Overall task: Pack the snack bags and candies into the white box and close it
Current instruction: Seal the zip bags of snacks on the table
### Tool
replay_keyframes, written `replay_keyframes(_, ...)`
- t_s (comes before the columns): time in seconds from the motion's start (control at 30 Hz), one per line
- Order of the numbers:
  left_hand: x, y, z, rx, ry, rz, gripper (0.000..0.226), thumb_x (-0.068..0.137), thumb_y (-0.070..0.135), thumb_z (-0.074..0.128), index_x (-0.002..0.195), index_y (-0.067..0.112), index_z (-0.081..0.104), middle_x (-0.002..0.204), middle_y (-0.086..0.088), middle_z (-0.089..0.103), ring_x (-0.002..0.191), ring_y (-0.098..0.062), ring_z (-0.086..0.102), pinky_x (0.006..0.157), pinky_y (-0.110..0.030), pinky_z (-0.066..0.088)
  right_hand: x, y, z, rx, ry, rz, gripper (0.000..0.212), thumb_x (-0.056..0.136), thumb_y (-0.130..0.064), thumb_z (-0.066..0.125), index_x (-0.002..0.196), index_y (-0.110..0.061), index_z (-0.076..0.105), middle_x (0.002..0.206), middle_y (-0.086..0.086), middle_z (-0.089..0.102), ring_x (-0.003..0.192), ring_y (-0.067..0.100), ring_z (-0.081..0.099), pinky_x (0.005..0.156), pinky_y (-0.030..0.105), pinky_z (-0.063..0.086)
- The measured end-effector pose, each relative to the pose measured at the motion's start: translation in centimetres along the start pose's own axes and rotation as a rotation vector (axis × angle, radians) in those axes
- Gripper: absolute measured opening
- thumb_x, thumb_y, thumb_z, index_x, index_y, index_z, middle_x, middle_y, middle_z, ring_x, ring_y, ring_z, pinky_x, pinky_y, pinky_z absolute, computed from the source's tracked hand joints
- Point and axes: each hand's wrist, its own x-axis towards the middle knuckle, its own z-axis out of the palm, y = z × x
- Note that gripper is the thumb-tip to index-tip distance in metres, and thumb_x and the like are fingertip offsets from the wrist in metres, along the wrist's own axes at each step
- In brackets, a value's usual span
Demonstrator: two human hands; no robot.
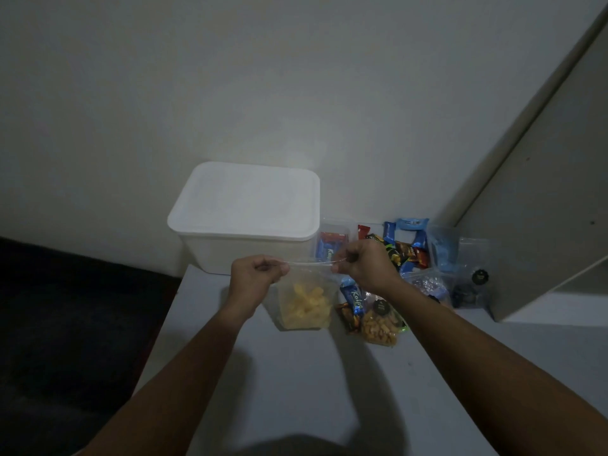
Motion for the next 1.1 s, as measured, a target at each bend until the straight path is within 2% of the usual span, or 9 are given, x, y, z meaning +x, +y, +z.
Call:
replay_keyframes(0.1,0.3,-0.6,0.0,-0.053,0.021,-0.058,0.011,0.076,-0.005,0.073,0.076,0.006,0.071,0.072,-0.009,0.07,0.067,-0.016,0.064,0.068,-0.031,0.057,0.8,0.1,0.3,0.004,0.002,0.0,0.012,0.083,0.002,0.069,0.092,-0.005,0.074,0.09,0.005,0.073,0.08,0.01,0.067,0.072,0.016,0.053)
replay_keyframes(0.17,0.6,-0.9,0.0,-0.069,0.042,-0.086,0.014,0.08,-0.007,0.069,0.075,0.006,0.069,0.076,-0.011,0.068,0.07,-0.019,0.063,0.07,-0.034,0.057,1.3,0.2,0.7,-0.016,0.002,-0.005,0.017,0.084,0.008,0.064,0.093,-0.003,0.073,0.09,0.005,0.071,0.082,0.012,0.065,0.071,0.011,0.049)
replay_keyframes(0.27,1.3,-1.3,0.2,-0.067,0.071,-0.114,0.015,0.083,-0.007,0.065,0.077,0.006,0.069,0.078,-0.009,0.067,0.07,-0.02,0.062,0.072,-0.036,0.056,2.3,0.3,1.3,-0.032,0.011,0.02,0.022,0.085,0.01,0.061,0.092,-0.006,0.074,0.086,0.001,0.07,0.079,0.011,0.065,0.075,0.024,0.056)
replay_keyframes(0.4,2.3,-1.5,0.2,-0.049,0.12,-0.15,0.016,0.083,-0.006,0.065,0.076,0.008,0.068,0.076,-0.011,0.066,0.072,-0.024,0.062,0.073,-0.037,0.056,4.0,0.5,2.2,-0.028,0.028,0.075,0.022,0.084,0.009,0.061,0.091,-0.009,0.073,0.091,0.007,0.073,0.082,0.018,0.069,0.076,0.037,0.061)
replay_keyframes(0.63,3.0,-1.6,0.3,0.035,0.185,-0.136,0.007,0.081,0.0,0.069,0.081,0.006,0.07,0.082,-0.018,0.066,0.076,-0.027,0.064,0.074,-0.042,0.059,5.8,0.6,3.3,-0.042,0.081,0.121,0.017,0.085,0.003,0.065,0.096,-0.009,0.071,0.094,0.007,0.072,0.088,0.018,0.067,0.086,0.036,0.057)
replay_keyframes(0.8,3.6,-2.2,0.3,0.075,0.218,-0.151,0.011,0.075,0.008,0.073,0.071,0.017,0.071,0.075,-0.012,0.07,0.074,-0.03,0.068,0.075,-0.05,0.06,5.8,0.6,3.6,-0.104,0.107,0.107,0.016,0.086,-0.002,0.065,0.099,-0.01,0.07,0.093,0.004,0.071,0.086,0.015,0.065,0.081,0.028,0.053)
replay_keyframes(0.9,3.5,-2.3,0.6,0.104,0.225,-0.136,0.01,0.074,0.01,0.073,0.069,0.018,0.072,0.075,-0.01,0.071,0.078,-0.032,0.069,0.076,-0.051,0.059,5.8,0.4,3.3,-0.122,0.097,0.099,0.011,0.086,-0.003,0.065,0.088,-0.013,0.07,0.084,0.001,0.069,0.08,0.014,0.063,0.073,0.024,0.048)
replay_keyframes(1.03,3.1,-1.3,0.8,0.153,0.269,-0.073,0.005,0.074,0.012,0.075,0.078,0.014,0.072,0.076,-0.005,0.07,0.076,-0.023,0.067,0.082,-0.044,0.057,5.4,0.0,2.1,-0.123,-0.002,0.044,0.027,0.086,-0.005,0.065,0.066,-0.023,0.06,0.067,-0.009,0.061,0.066,0.006,0.059,0.064,0.02,0.044)
replay_keyframes(1.1,2.5,-0.7,0.9,0.184,0.308,-0.106,0.022,0.071,0.023,0.08,0.086,0.011,0.07,0.086,-0.006,0.068,0.083,-0.022,0.065,0.084,-0.037,0.055,4.8,0.0,1.7,-0.108,-0.063,0.029,0.028,0.084,-0.001,0.065,0.067,-0.022,0.061,0.071,-0.006,0.063,0.071,0.008,0.062,0.067,0.02,0.049)
